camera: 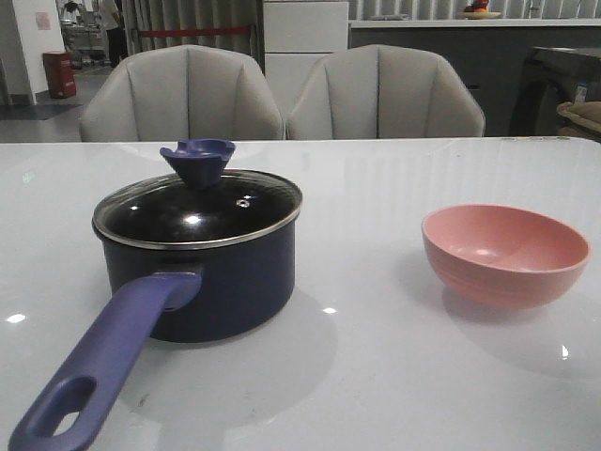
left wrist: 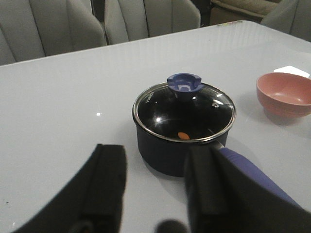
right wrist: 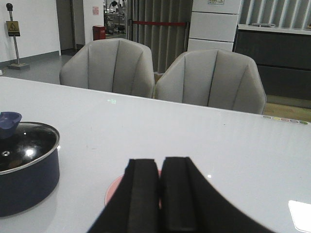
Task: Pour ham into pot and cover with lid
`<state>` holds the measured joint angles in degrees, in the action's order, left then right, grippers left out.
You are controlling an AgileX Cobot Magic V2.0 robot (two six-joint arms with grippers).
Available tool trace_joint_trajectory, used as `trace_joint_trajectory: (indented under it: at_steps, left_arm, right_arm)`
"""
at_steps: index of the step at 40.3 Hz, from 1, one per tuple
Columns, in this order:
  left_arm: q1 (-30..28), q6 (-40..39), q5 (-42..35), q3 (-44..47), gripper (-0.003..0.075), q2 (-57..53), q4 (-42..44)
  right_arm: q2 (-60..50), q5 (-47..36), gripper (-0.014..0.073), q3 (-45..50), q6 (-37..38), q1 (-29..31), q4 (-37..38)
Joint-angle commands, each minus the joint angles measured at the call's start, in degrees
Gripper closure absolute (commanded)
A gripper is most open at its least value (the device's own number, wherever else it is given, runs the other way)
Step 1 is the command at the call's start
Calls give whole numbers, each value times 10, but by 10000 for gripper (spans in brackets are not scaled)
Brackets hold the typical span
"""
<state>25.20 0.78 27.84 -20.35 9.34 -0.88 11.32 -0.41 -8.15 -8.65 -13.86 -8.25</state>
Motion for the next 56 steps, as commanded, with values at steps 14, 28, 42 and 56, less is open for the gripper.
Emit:
trace_joint_trajectory:
  at_steps: [14, 28, 42, 56]
  left_arm:
    - [-1, -1, -56, -8, 598, -1, -3]
    - [-1, -1, -61, 0, 598, -1, -3]
    - [-156, -1, -122, 79, 598, -61, -2]
    - [-239, -2, -235, 194, 598, -107, -2]
  right_arm:
    - [4, -49, 444, -17, -1, -2, 0]
    - [4, -49, 444, -17, -1, -2, 0]
    - [4, -49, 444, -17, -1, -2, 0]
    - [5, -49, 444, -17, -1, -2, 0]
